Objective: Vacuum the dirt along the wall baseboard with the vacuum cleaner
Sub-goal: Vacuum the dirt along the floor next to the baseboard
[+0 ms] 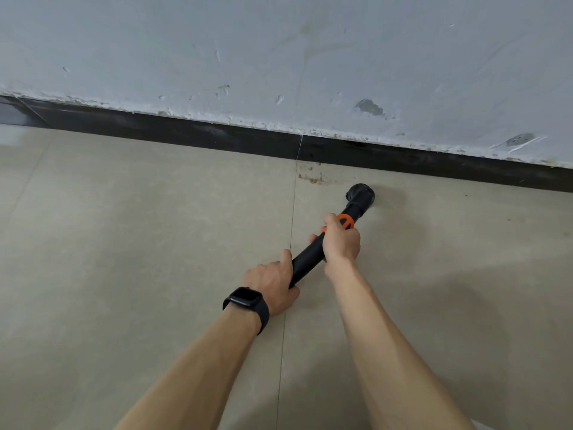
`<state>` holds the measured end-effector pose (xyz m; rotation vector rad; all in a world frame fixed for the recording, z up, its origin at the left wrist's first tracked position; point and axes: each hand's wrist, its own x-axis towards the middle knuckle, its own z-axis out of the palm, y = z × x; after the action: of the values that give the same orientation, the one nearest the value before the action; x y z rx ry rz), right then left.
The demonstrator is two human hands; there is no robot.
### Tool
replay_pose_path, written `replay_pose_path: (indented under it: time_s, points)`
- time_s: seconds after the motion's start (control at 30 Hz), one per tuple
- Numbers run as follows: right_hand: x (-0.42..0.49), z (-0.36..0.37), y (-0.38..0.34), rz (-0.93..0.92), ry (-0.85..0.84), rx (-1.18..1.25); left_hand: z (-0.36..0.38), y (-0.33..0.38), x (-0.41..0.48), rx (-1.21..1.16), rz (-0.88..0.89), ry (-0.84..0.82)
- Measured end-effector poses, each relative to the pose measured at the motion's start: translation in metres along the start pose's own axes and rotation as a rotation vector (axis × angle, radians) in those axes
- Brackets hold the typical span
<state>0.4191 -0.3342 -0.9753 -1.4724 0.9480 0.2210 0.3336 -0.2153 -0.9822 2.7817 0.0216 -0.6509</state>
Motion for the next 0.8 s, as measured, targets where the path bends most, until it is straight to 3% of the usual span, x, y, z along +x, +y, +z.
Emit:
replay_pose_path:
  time_s: [0.23, 0.4, 0.57, 0.8]
  points:
    - [0.027, -0.033, -0.016, 0.028, 0.153, 0.022, 0.000, 0.031, 0.028, -0.026, 0.136, -0.073]
    - [0.018, -0.033, 0.002, 0.044, 0.207, 0.167, -0.002, 0.021, 0.024, -0.029, 0.155, -0.110]
    - [-0.006, 0.001, 0.021, 0.056, 0.099, 0.290, -0.010, -0.021, 0.004, 0.026, 0.126, -0.070]
    - [-0.041, 0.052, 0.040, 0.051, -0.162, 0.230, -0.009, -0.076, -0.033, 0.059, 0.023, 0.020]
